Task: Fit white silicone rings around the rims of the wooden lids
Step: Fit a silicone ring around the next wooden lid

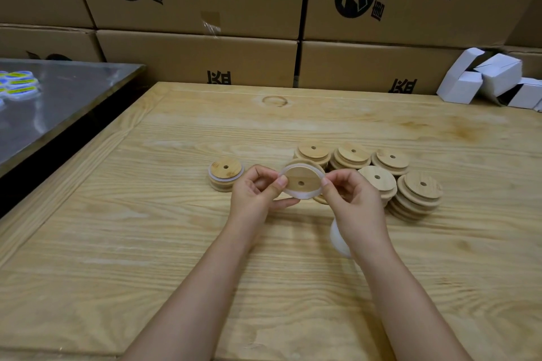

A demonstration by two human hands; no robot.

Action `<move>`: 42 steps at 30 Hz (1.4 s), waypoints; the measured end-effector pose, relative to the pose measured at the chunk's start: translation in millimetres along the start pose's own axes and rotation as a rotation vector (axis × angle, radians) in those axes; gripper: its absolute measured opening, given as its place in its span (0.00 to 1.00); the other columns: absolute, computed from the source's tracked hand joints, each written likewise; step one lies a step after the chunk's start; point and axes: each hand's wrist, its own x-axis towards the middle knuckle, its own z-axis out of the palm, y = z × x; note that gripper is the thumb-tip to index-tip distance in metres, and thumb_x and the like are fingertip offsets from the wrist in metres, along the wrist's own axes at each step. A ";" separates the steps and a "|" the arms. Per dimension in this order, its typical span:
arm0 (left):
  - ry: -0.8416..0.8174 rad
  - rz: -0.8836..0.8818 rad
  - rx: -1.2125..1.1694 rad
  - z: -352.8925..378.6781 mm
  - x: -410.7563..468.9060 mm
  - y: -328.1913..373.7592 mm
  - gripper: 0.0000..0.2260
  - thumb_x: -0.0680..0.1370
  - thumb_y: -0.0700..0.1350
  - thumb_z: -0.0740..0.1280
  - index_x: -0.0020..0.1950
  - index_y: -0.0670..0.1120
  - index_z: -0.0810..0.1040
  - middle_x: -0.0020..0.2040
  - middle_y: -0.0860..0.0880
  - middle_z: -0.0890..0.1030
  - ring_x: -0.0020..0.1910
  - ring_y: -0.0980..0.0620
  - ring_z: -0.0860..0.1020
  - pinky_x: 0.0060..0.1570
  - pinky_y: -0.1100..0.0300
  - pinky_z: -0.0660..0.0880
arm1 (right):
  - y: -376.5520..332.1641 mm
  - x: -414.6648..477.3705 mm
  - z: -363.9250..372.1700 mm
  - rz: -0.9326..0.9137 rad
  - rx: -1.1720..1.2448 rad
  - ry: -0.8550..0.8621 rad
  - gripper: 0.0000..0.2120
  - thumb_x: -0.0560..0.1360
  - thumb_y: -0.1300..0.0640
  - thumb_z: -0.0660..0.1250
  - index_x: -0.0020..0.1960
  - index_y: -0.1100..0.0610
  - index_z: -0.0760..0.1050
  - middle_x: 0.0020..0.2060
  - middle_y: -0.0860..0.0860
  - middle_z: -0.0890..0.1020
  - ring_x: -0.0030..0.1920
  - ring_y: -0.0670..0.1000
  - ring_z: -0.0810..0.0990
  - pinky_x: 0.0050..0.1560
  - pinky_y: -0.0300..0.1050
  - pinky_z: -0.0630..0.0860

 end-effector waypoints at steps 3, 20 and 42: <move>-0.069 0.001 0.032 -2.8 -1.0 1.4 0.09 0.74 0.31 0.66 0.51 0.42 0.74 0.42 0.40 0.82 0.41 0.48 0.82 0.35 0.53 0.80 | 0.3 -0.1 1.2 -0.017 -0.012 0.031 0.04 0.75 0.64 0.66 0.42 0.57 0.75 0.38 0.51 0.81 0.41 0.48 0.79 0.46 0.44 0.77; -0.109 0.028 0.200 3.5 -2.7 -6.6 0.03 0.74 0.35 0.67 0.47 0.40 0.77 0.34 0.52 0.83 0.34 0.57 0.80 0.33 0.65 0.76 | 4.3 -4.6 3.7 -0.154 -0.298 0.062 0.05 0.73 0.59 0.70 0.42 0.50 0.76 0.37 0.42 0.81 0.40 0.42 0.80 0.42 0.34 0.75; -0.133 -0.086 -0.051 2.6 0.3 -5.9 0.12 0.71 0.47 0.67 0.51 0.41 0.76 0.43 0.45 0.83 0.41 0.46 0.83 0.34 0.54 0.80 | -0.7 -3.3 3.7 0.000 0.048 0.022 0.05 0.73 0.63 0.70 0.42 0.54 0.80 0.38 0.47 0.84 0.41 0.44 0.83 0.44 0.36 0.77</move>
